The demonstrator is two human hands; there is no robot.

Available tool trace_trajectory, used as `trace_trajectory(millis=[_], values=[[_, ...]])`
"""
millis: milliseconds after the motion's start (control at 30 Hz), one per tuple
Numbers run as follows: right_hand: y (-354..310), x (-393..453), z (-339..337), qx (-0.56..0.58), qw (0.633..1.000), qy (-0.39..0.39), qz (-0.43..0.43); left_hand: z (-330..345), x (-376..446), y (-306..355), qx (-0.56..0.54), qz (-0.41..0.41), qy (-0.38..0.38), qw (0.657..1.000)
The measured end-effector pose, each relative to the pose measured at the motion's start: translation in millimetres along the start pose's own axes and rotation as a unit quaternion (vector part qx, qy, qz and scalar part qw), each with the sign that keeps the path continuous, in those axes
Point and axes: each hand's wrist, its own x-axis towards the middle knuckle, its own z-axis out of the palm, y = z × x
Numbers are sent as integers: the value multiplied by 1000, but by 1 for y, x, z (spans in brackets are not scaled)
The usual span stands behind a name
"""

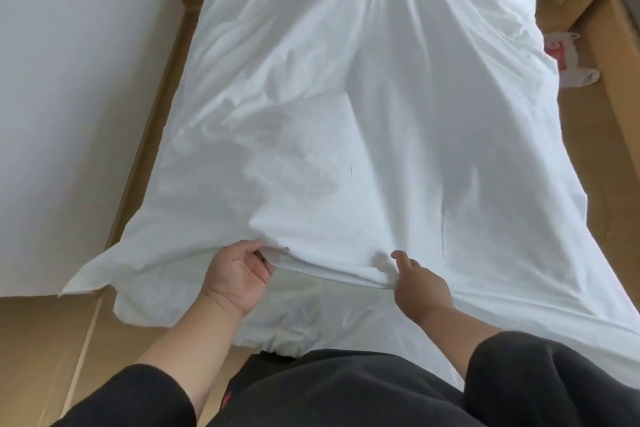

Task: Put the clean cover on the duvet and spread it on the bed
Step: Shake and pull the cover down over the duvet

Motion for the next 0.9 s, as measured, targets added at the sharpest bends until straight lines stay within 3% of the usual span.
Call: trace_trajectory(millis=[67,233,333,433,600,733,900], values=[[14,-9,3,-38,999,-6,2,-21,-5,-7,20,-4,47,999],[45,-37,-5,-158,986,15,46,-59,-15,-25,17,-26,3,1000],[54,-68,-1,-106,992,-43,57,-74,-9,-35,119,-28,11,992],[42,-103,8,-85,989,-107,64,-97,-5,-46,312,-4,54,948],[4,-179,36,-10,986,-88,139,-155,-28,-58,289,-97,58,951],[-19,-242,55,-56,984,-86,145,-208,-61,-66,457,-193,-18,868],[-24,-295,72,-52,981,-63,176,-232,-89,-83,567,-198,-30,799]])
